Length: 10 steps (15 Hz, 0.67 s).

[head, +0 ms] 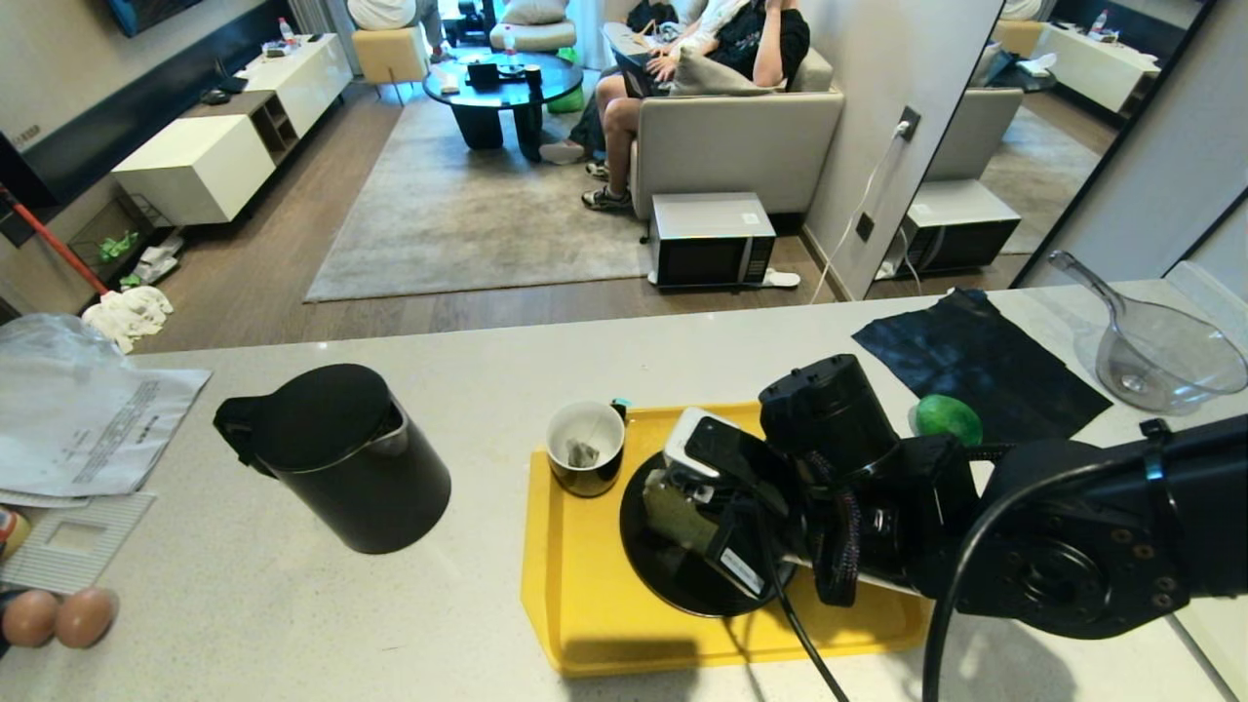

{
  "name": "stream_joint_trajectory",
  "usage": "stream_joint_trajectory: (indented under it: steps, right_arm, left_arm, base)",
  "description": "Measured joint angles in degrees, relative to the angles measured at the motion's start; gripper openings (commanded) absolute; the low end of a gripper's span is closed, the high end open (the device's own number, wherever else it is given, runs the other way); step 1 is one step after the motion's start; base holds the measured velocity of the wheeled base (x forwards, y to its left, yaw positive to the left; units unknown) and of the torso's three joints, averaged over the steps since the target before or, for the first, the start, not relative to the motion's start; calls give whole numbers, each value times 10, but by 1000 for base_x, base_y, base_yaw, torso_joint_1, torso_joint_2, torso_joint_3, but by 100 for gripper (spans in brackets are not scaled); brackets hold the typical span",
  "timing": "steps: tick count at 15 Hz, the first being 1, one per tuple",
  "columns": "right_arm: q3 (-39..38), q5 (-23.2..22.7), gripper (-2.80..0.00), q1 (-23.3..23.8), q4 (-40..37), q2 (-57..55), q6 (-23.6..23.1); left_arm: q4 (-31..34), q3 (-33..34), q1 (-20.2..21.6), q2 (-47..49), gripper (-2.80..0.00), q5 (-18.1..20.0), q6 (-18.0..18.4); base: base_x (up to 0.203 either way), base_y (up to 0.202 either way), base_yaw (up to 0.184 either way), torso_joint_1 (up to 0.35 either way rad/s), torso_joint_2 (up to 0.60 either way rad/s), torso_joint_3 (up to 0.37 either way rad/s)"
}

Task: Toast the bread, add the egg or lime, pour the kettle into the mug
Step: Put the baked bread on a plate

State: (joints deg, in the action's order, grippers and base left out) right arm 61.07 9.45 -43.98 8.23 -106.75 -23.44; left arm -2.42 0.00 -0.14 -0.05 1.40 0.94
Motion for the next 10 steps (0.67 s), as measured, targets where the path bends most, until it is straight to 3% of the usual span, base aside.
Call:
stream_joint_trajectory:
  steps: [10]
  right_arm:
    - [13, 0, -280, 24, 32, -29, -2]
  left_arm:
    - [0, 0, 0, 0, -280, 0, 0]
  base:
    - [0, 0, 0, 0, 0, 0]
